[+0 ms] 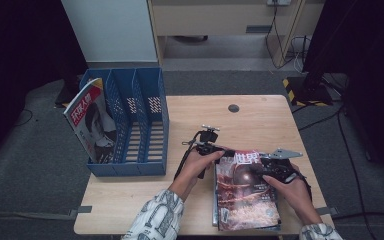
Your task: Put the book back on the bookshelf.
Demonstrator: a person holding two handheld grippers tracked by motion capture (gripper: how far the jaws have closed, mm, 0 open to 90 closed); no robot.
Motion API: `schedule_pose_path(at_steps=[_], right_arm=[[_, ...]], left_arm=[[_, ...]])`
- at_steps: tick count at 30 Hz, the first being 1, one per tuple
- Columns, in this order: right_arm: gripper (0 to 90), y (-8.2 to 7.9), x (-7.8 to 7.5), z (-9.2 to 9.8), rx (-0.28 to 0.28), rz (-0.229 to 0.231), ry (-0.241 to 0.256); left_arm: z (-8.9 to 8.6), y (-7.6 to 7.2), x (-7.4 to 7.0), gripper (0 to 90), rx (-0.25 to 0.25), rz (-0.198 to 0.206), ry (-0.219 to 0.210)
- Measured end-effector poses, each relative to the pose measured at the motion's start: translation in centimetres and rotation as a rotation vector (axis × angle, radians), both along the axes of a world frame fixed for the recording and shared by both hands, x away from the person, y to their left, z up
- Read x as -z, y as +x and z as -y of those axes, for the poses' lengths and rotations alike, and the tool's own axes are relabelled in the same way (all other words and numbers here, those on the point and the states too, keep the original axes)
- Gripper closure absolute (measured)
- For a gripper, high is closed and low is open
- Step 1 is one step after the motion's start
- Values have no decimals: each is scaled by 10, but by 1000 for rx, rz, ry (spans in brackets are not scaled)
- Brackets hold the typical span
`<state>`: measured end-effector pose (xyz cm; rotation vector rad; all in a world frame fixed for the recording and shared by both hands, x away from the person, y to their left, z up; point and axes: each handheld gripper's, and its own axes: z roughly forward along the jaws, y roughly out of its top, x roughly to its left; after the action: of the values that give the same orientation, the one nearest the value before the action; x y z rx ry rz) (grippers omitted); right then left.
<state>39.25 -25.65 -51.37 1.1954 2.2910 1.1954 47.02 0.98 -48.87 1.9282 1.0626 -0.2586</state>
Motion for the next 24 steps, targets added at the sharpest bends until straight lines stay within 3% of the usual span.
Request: schedule_pose_path(at_steps=[7,14,21,24], right_arm=[[343,0,0,-1,-2,6,-10],[319,-1,-1,-2,-5,3,-6],[209,-1,-4,-1,5,6,31],[158,0,-4,2,21,-14,49]], left_arm=[[5,2,2,573,5,-6,13],[4,-1,-9,734,-6,-20,-6],[5,-7,-26,778,20,34,-3],[4,-9,-33,781,30,51,0]])
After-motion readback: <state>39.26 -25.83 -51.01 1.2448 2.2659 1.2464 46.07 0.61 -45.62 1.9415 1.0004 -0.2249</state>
